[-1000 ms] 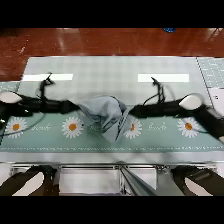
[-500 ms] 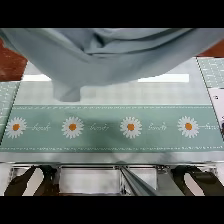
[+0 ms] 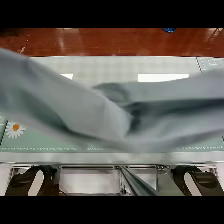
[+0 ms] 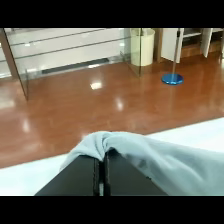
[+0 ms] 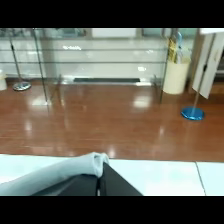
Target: Fold the shirts.
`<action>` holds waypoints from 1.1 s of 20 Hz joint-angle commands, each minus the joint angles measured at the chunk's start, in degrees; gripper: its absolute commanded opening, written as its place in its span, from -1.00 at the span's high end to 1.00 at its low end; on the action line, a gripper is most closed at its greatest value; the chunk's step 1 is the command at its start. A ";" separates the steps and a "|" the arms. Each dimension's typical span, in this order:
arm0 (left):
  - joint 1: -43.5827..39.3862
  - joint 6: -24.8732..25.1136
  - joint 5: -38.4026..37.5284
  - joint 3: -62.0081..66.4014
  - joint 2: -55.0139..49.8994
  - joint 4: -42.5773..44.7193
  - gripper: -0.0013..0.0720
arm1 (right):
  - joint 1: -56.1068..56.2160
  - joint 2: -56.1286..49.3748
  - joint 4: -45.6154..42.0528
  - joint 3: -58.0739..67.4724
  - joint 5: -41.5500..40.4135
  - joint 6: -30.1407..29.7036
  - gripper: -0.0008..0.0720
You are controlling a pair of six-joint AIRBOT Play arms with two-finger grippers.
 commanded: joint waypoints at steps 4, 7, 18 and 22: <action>-5.84 -6.73 -5.16 -10.51 1.20 6.93 0.92 | -0.02 0.96 -1.20 -12.52 5.77 3.87 0.89; -5.84 -7.91 -0.61 -27.28 0.68 6.91 0.92 | -0.02 -0.98 4.20 -28.30 2.62 3.23 0.89; -5.97 -8.85 32.81 -49.62 -33.42 -3.37 0.92 | -0.07 -48.06 18.25 -32.33 -18.93 -6.60 0.89; -3.15 -8.52 23.63 -38.88 -44.74 -2.34 -0.39 | -3.74 -57.37 16.94 -22.47 -10.99 -5.03 -0.16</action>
